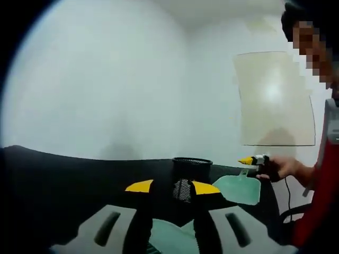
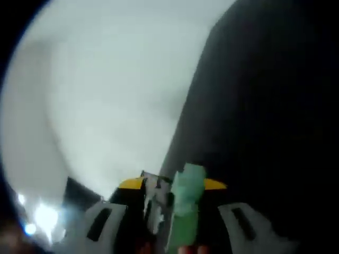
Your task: Pick up the broom and sweep the trash on the tabletop into the dustpan.
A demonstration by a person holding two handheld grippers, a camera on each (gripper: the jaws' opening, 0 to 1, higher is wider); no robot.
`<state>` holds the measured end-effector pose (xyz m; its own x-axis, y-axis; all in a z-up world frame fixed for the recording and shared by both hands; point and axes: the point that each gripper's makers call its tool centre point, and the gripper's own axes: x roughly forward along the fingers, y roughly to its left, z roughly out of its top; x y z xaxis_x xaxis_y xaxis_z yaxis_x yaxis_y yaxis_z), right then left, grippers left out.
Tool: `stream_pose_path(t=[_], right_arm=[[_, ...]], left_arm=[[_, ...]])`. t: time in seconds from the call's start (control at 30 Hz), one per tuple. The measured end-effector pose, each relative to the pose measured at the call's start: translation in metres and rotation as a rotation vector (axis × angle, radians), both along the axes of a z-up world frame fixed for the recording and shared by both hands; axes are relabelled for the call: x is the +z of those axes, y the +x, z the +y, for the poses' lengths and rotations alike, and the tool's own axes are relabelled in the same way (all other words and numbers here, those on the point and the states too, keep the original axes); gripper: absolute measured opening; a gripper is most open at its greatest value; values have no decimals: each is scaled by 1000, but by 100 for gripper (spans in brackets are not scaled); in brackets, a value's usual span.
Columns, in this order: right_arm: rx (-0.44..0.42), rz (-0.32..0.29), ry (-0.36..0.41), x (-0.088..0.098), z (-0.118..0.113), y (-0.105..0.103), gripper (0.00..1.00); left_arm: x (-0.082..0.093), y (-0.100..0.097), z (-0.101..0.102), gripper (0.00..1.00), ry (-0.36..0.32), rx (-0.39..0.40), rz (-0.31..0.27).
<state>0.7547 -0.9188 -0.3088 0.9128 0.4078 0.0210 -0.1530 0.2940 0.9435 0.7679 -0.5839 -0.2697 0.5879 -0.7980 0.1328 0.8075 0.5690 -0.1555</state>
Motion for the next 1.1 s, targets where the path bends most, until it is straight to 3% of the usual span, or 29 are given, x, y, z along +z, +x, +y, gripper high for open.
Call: stream_pose_path(t=[0.07, 0.13, 0.23, 0.3, 0.43, 0.5, 0.57, 0.63, 0.77, 0.83, 0.93, 1.1], right_arm=[[-46, -53, -15, 8, -8, -3, 68], [-86, -106, -76, 10, -18, -3, 68], [-166, -230, -51, 29, -35, 2, 66], [-192, -297, -96, 39, -41, 9, 63], [-256, -454, -184, 68, -50, 25, 57], [-280, -527, -238, 85, -24, 1, 54], [-296, -544, -262, 83, -29, 7, 52], [-322, -519, -234, 77, -32, 5, 49], [-356, -498, -130, 69, -61, 10, 44], [-343, -497, -109, 68, -60, 10, 44], [-319, -488, -108, 68, -52, 11, 43], [-325, -478, -101, 63, -53, 9, 40]], left_arm=[[6, 0, 6, 25, -10, -15, 4], [2, -5, 4, 26, 134, -46, -40], [-16, -18, -8, 27, 390, -171, -14], [-24, -16, -12, 27, 556, -181, -40], [-40, -26, -36, 26, 665, -338, 37], [-54, -23, -41, 25, 755, -372, 45], [-67, -22, -45, 25, 819, -410, 59], [-75, -19, -50, 24, 835, -429, 71], [-85, -20, -53, 21, 864, -469, 80], [-85, -26, -56, 16, 844, -514, 81], [-84, -26, -57, 15, 826, -490, 85], [-66, -48, -71, 15, 743, -532, 27]])
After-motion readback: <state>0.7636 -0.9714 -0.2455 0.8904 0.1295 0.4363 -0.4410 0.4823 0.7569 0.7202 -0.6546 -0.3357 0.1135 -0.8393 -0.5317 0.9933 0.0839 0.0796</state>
